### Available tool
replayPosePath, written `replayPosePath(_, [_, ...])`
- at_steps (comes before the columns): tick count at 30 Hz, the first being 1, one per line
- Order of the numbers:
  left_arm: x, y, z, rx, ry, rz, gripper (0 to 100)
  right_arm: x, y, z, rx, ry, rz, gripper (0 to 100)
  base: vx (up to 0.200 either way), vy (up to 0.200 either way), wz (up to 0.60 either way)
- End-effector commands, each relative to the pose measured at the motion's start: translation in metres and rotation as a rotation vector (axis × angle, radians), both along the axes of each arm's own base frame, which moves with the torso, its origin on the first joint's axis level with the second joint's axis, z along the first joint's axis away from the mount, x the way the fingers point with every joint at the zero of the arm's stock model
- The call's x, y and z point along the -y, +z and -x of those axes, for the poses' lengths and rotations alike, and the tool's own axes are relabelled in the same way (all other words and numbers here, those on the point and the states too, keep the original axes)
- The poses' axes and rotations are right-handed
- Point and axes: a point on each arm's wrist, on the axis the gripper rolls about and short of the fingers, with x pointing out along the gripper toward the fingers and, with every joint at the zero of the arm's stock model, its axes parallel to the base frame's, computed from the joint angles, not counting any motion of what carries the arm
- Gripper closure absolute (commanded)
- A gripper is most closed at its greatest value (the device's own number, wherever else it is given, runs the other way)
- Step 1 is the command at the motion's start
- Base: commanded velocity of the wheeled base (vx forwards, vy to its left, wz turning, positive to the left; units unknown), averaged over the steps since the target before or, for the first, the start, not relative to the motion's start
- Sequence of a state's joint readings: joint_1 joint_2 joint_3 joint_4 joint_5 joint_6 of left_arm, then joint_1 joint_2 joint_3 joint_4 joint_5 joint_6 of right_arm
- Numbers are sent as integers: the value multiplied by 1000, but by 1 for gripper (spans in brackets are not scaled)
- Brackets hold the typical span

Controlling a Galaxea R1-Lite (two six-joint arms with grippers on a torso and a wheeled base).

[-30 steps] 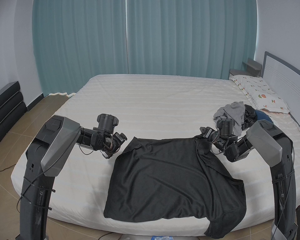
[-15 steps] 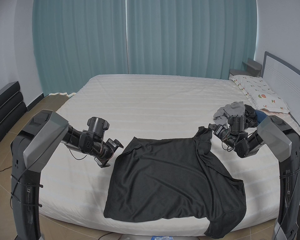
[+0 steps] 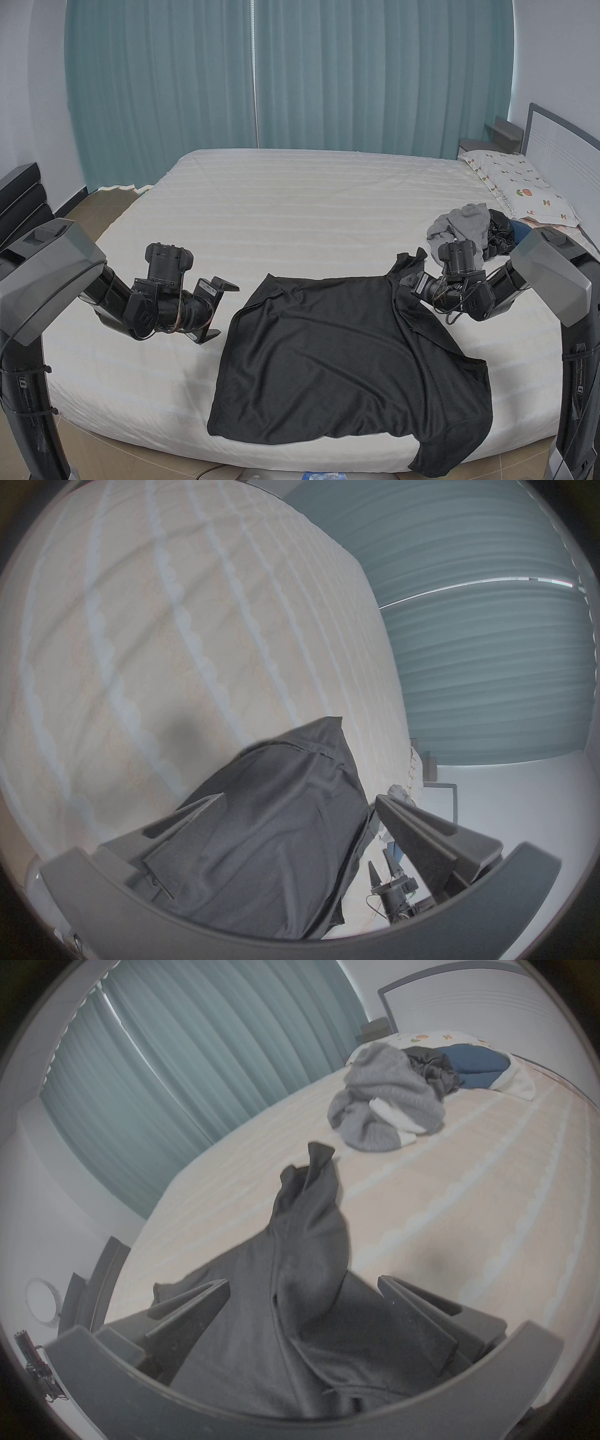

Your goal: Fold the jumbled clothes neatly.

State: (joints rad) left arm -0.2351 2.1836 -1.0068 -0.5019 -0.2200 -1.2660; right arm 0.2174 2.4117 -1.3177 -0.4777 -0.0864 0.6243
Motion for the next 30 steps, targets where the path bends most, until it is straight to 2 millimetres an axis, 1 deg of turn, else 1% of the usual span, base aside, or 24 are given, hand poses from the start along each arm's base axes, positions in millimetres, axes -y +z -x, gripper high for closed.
replayPosePath(1, [-5, -2, 12, -9, 13, 8, 0, -11, -12, -8, -23, 0, 26, 0, 0, 0, 0])
replayPosePath(3, [-6, -5, 14, -8, 15, 8, 0, -12, -17, -13, -27, -18, 42, 0, 0, 0, 0])
replayPosePath(7, [-7, -5, 15, -5, 15, 9, 0, -12, -21, -14, -32, -21, 48, 0, 0, 0, 0])
replayPosePath(8, [-7, -6, 14, -5, 15, 9, 0, -12, -25, -16, -38, -22, 49, 100, 0, 0, 0])
replayPosePath(12, [-8, -6, 14, -7, 18, 7, 0, -11, -30, -18, -47, -27, 51, 100, 0, 0, 0])
replayPosePath(14, [-10, -6, 14, -6, 22, 8, 0, -8, -29, -20, -41, -34, 50, 100, 0, 0, 0])
replayPosePath(16, [-10, -7, 14, -7, 23, 6, 0, -7, -25, -22, -28, -39, 46, 100, 0, 0, 0])
replayPosePath(21, [-11, -10, 14, -13, 19, -1, 0, 6, -12, -25, 1, -66, 38, 100, 0, 0, 0])
replayPosePath(24, [-10, -11, 15, -18, 16, -4, 0, 21, -3, -28, 25, -96, 31, 100, 0, 0, 0])
replayPosePath(28, [-10, -11, 16, -17, 14, -5, 0, 46, 11, -37, 74, -154, 10, 100, 0, 0, 0])
replayPosePath(29, [-10, -11, 16, -17, 14, -5, 0, 46, 11, -37, 74, -154, 10, 100, 0, 0, 0])
replayPosePath(30, [-9, -11, 16, -19, 11, -5, 0, 57, 16, -40, 95, -177, 6, 100, 0, 0, 0])
